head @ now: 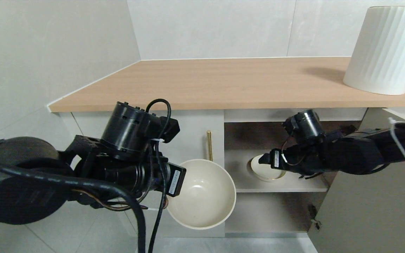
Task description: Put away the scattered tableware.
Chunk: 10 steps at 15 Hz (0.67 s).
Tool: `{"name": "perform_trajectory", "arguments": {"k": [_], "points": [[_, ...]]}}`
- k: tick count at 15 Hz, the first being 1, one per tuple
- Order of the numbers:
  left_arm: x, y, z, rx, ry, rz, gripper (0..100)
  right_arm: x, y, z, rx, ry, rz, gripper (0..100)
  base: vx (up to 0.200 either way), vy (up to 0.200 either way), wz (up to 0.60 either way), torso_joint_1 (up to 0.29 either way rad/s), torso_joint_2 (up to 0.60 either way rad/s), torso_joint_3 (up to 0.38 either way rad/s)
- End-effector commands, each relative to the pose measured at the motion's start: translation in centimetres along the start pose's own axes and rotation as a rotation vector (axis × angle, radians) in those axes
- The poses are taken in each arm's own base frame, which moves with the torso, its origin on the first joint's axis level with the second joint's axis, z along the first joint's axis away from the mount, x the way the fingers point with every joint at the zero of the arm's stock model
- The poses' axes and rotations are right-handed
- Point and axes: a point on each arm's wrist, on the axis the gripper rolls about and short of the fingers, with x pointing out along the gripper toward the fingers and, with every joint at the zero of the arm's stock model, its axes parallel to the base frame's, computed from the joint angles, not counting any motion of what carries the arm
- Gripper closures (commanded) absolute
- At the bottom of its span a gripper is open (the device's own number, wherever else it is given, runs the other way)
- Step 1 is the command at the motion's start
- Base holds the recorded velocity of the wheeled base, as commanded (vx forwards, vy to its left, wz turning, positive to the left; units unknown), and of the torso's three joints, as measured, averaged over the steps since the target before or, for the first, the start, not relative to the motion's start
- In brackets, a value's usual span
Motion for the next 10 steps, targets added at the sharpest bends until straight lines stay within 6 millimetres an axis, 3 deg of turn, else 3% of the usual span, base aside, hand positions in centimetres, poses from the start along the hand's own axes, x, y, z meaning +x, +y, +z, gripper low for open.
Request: {"name": "perform_trajectory", "arguments": {"k": [1,4,6,8,10], "points": [[3.4,-1.3,-1.6,0.026,0.041,0.024,100,-9.6,1.5,-0.8,-0.081,-0.054,0.26,0,0.0,0.0,0.0,0.0,0.0,0.0],[5.1,-2.6,-2.2,0.039,0.003,0.055,100,-11.3,2.4,-2.3,-0.125,-0.01,0.363,0,0.0,0.0,0.0,0.0,0.0,0.0],[4.9,-3.9,-2.3,0.006,-0.006,0.023,100,-10.5,3.3,-4.0,-0.181,0.058,0.37,0,0.0,0.0,0.0,0.0,0.0,0.0],[4.8,-4.2,-2.3,0.006,-0.008,0.015,100,-10.1,3.6,-4.4,-0.197,0.084,0.366,0,0.0,0.0,0.0,0.0,0.0,0.0],[4.2,-4.8,-2.1,0.006,-0.027,-0.002,100,-7.9,3.9,-5.3,-0.207,0.146,0.327,0,0.0,0.0,0.0,0.0,0.0,0.0]]}}
